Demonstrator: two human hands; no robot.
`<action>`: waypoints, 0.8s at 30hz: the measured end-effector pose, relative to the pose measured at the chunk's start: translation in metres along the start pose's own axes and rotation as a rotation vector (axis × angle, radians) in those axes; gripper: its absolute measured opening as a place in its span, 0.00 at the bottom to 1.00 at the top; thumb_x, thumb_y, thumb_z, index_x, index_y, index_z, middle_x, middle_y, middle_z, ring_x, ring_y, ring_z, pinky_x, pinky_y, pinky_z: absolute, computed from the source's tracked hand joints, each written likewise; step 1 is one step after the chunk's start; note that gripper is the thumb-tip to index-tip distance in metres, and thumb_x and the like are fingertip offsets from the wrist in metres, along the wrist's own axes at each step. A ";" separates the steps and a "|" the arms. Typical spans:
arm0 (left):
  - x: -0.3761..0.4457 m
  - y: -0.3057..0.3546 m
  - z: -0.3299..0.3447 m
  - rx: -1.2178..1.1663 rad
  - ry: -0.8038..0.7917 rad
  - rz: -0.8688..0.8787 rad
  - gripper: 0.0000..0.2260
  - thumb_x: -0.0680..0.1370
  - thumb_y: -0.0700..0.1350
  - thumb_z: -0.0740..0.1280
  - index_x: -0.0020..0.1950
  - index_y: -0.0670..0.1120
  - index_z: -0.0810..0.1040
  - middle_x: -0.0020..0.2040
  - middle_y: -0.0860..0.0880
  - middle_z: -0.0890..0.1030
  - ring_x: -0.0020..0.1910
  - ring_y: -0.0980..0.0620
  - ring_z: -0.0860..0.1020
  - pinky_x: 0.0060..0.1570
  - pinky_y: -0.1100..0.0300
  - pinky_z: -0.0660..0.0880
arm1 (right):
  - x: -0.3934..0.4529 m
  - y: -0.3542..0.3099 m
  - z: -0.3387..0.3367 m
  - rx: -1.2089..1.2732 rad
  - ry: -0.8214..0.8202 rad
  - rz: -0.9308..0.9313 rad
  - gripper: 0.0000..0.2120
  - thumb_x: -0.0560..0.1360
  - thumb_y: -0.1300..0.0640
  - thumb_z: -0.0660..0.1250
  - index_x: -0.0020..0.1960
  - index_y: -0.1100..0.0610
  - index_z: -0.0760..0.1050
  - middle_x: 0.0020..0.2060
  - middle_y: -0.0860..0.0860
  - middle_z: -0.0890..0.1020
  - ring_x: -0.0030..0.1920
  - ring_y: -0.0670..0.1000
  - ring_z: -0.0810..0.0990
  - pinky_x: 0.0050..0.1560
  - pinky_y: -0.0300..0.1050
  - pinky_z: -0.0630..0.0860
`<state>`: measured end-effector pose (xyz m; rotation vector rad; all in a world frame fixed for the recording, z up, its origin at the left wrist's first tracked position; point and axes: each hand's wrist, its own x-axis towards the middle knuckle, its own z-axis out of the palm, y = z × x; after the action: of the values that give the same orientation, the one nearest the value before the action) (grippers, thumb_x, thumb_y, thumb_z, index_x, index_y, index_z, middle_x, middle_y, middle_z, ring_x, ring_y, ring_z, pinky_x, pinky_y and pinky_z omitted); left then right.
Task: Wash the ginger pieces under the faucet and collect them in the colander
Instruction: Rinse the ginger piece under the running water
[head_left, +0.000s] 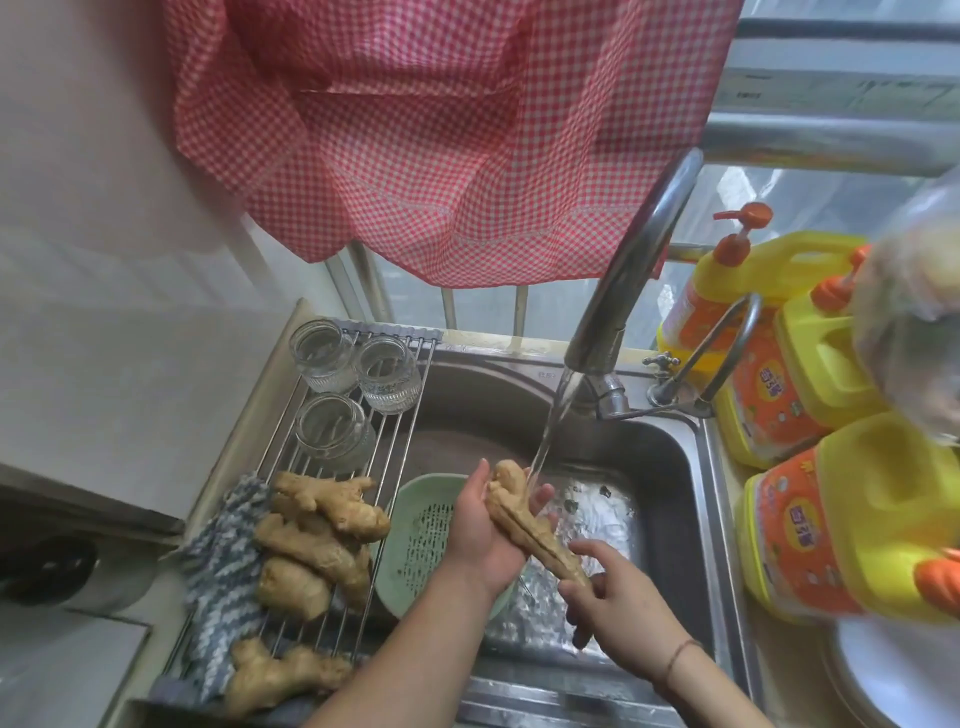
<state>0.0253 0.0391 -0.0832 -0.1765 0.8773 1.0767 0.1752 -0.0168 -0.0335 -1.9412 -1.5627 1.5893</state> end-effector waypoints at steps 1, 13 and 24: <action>0.000 0.001 0.000 -0.010 0.012 0.007 0.23 0.79 0.59 0.60 0.61 0.41 0.73 0.49 0.42 0.79 0.44 0.44 0.80 0.49 0.49 0.73 | 0.000 -0.002 0.000 0.012 0.005 -0.013 0.14 0.77 0.56 0.66 0.61 0.51 0.71 0.31 0.52 0.83 0.28 0.48 0.82 0.28 0.35 0.73; -0.007 -0.009 0.004 -0.118 0.056 0.064 0.23 0.82 0.53 0.59 0.69 0.36 0.69 0.62 0.39 0.79 0.54 0.41 0.83 0.56 0.45 0.76 | -0.001 -0.025 0.022 0.180 0.253 -0.157 0.06 0.75 0.57 0.67 0.49 0.46 0.76 0.29 0.52 0.82 0.29 0.48 0.80 0.30 0.36 0.72; -0.012 -0.014 0.012 0.126 0.134 0.102 0.28 0.82 0.62 0.53 0.69 0.44 0.74 0.42 0.46 0.82 0.35 0.54 0.79 0.31 0.62 0.76 | -0.014 -0.005 0.039 -0.020 0.290 -0.365 0.13 0.68 0.44 0.71 0.48 0.42 0.70 0.32 0.43 0.80 0.32 0.45 0.78 0.33 0.43 0.75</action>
<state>0.0411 0.0300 -0.0711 -0.1006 1.0810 1.1098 0.1431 -0.0429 -0.0369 -1.6792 -1.6890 1.0993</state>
